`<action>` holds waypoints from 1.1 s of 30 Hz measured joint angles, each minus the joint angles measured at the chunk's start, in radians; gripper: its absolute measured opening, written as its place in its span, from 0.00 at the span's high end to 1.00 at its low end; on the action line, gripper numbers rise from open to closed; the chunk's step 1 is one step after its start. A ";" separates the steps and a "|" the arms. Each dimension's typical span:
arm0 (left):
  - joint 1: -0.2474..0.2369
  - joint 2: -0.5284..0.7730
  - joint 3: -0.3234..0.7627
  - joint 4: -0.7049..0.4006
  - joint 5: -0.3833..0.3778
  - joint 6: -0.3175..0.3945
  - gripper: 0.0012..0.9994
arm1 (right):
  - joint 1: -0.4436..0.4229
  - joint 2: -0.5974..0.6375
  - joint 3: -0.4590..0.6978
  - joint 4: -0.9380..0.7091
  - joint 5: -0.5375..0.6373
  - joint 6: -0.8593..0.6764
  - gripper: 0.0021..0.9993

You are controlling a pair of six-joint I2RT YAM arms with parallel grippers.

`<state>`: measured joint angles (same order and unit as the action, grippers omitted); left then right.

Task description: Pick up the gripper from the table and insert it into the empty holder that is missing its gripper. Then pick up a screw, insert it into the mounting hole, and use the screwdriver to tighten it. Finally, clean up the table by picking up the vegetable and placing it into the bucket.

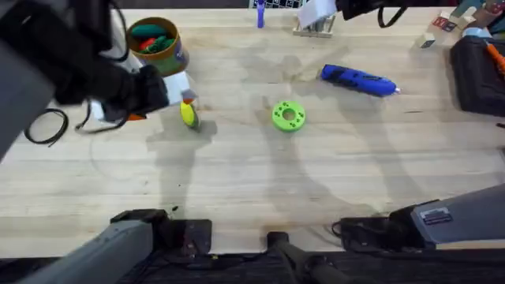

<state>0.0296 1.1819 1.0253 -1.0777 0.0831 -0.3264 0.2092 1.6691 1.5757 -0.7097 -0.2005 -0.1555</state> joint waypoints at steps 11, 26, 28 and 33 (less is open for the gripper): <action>-0.063 0.350 0.063 0.131 -0.032 -0.136 0.01 | 0.000 0.000 0.000 0.000 0.000 0.003 0.01; -0.103 0.528 0.063 0.163 -0.035 -0.247 0.56 | 0.000 0.000 0.000 0.000 0.000 0.003 0.01; -0.103 0.527 0.064 0.163 -0.038 -0.251 0.88 | 0.000 0.000 0.000 0.000 0.000 0.003 0.01; -0.103 0.526 0.064 0.166 -0.043 -0.252 0.97 | 0.000 0.000 0.000 0.000 0.000 0.003 0.01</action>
<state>-0.0731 1.7081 1.0897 -0.9115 0.0399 -0.5781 0.2092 1.6691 1.5757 -0.7094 -0.2005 -0.1528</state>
